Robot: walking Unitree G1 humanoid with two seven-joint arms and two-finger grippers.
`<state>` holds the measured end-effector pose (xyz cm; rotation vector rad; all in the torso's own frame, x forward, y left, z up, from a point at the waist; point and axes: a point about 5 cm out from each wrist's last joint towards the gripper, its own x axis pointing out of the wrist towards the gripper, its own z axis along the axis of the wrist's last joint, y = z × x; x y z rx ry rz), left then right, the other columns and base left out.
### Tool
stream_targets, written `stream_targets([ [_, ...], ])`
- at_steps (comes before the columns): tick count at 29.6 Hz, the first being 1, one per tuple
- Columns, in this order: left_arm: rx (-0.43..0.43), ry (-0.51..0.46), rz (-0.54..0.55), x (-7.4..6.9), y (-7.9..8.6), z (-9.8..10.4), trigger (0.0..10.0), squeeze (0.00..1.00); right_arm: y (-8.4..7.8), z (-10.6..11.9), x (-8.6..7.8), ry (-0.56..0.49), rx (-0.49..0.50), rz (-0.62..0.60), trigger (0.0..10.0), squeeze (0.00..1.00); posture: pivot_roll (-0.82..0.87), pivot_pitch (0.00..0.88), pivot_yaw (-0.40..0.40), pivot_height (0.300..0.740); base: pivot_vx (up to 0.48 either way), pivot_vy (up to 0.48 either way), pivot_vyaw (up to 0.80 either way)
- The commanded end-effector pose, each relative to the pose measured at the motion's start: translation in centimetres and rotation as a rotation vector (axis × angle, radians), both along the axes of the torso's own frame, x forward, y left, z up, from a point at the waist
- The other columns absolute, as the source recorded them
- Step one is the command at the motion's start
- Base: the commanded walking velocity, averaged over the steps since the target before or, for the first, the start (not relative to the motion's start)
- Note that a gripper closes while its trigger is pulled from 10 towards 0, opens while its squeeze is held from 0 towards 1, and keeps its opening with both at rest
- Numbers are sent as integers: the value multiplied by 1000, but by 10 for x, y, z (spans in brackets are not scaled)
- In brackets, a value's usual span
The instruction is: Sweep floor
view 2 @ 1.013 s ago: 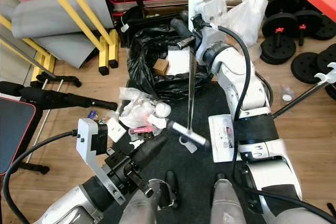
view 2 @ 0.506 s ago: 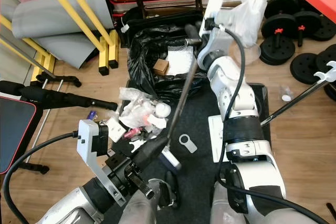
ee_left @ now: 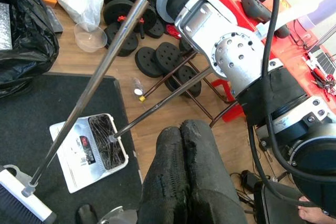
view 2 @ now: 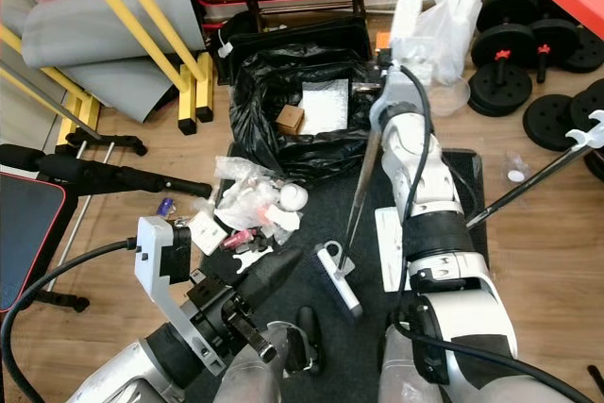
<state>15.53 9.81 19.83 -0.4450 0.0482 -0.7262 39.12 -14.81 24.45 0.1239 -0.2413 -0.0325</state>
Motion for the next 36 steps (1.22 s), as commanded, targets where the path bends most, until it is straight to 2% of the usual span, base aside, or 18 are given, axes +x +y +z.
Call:
stream_targets([
  [1, 18, 21, -4, -3, 1, -3, 10000, 0, -2, 2, -2, -53, -26, -24, 10000, 0, 42, 419, 82, 740, 0, 0, 0],
  [10, 21, 21, -1, -2, 2, -3, 10000, 0, -12, -3, -2, -42, -93, -108, 10000, 0, 49, 417, 84, 740, 0, 0, 0],
  [14, 18, 23, -2, -2, 2, -3, 10000, 0, -17, 8, -4, -85, -134, -149, 10000, 0, 41, 419, 87, 740, 0, 0, 0],
  [18, 16, 24, -4, -2, 2, -3, 10000, 0, -17, 39, -9, -178, -141, -180, 10000, 0, 34, 416, 86, 740, 0, 0, 0],
  [21, 15, 23, -4, -1, 2, -3, 10000, 0, -15, 48, -11, -200, -151, -187, 10000, 0, 33, 415, 85, 740, 0, 0, 0],
  [36, 13, 20, -3, 1, 1, -3, 10000, 0, -19, 44, -11, -159, -181, -205, 10000, 0, 27, 410, 83, 740, 0, 0, 0],
])
